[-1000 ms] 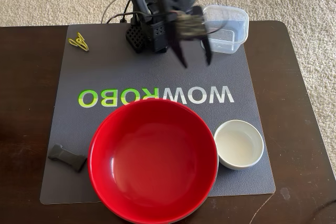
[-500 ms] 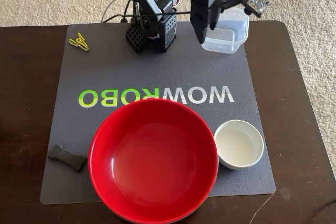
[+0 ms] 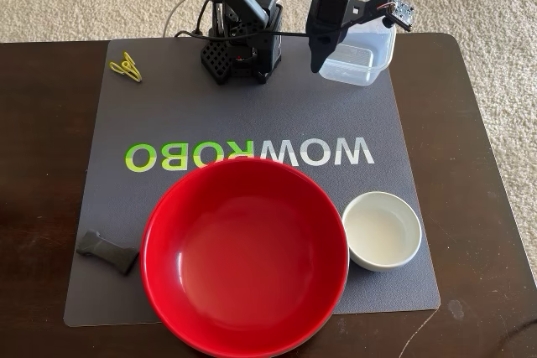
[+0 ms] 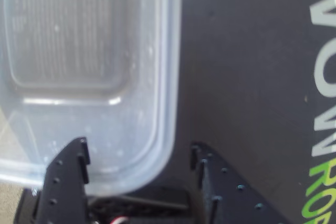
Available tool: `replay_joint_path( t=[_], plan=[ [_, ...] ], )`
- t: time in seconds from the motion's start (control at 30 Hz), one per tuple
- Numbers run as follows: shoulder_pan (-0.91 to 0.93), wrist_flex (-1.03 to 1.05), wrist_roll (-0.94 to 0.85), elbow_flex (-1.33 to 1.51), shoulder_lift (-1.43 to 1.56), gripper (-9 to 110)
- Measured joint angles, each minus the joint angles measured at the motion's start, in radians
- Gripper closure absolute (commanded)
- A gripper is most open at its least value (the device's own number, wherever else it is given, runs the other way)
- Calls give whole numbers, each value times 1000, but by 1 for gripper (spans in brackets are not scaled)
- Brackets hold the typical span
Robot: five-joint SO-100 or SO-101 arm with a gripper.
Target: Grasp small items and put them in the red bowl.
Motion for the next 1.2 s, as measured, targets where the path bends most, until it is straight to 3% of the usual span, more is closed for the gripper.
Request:
replay_joint_path(
  t=[0.1,0.13,0.2,0.4,0.67,0.8,1.07,1.2],
  plan=[
    [-34,-107,-61,31,-72,76],
    [-41,-143,-84,31,-100,80],
    [-46,-222,-141,32,-164,101],
    [71,-319,-337,-61,-351,101],
    [437,-319,-583,-314,-359,101],
    [609,-264,-686,-448,-255,101],
    [709,-137,-746,-499,109,101],
    [976,-147,-749,-500,124,101]
  ],
)
